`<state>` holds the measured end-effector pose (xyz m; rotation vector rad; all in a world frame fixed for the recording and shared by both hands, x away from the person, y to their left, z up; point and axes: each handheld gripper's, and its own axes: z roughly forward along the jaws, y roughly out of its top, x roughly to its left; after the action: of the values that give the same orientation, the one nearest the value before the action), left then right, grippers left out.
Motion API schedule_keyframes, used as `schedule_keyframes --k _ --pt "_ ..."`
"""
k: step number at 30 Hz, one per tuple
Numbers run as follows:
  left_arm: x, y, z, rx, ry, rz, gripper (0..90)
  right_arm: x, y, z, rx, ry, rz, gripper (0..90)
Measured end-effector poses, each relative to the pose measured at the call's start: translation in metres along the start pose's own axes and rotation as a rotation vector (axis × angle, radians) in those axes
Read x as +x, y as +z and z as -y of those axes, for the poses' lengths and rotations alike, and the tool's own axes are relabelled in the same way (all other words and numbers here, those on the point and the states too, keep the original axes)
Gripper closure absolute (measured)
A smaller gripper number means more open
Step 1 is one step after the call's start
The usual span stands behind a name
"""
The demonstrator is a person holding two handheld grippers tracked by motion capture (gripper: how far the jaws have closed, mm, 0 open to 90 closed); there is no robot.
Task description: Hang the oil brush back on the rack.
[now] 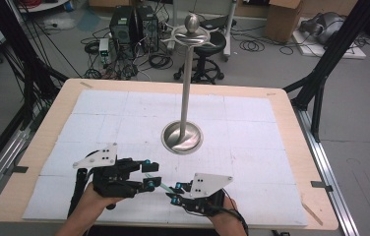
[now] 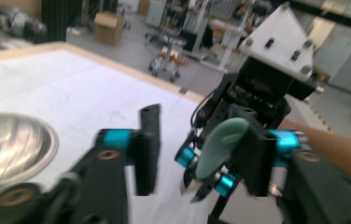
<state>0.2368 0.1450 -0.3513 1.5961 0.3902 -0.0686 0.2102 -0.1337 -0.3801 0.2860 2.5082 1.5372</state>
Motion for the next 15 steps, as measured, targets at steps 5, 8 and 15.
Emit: schedule_keyframes --k 5,8,15 --pt "0.0035 -0.0086 -0.0029 -0.088 0.020 0.057 41.9 -0.0041 -0.0054 0.0000 -0.057 0.044 -0.047 82.4" --pt "0.0025 -0.0104 -0.0023 -0.112 0.040 0.111 42.4 -0.0039 -0.0081 0.0005 -0.073 0.051 -0.077 82.4" --pt "-0.0016 -0.0023 -0.0012 -0.103 0.068 0.194 44.2 -0.0077 -0.0084 0.0021 -0.152 0.096 -0.165 82.4"
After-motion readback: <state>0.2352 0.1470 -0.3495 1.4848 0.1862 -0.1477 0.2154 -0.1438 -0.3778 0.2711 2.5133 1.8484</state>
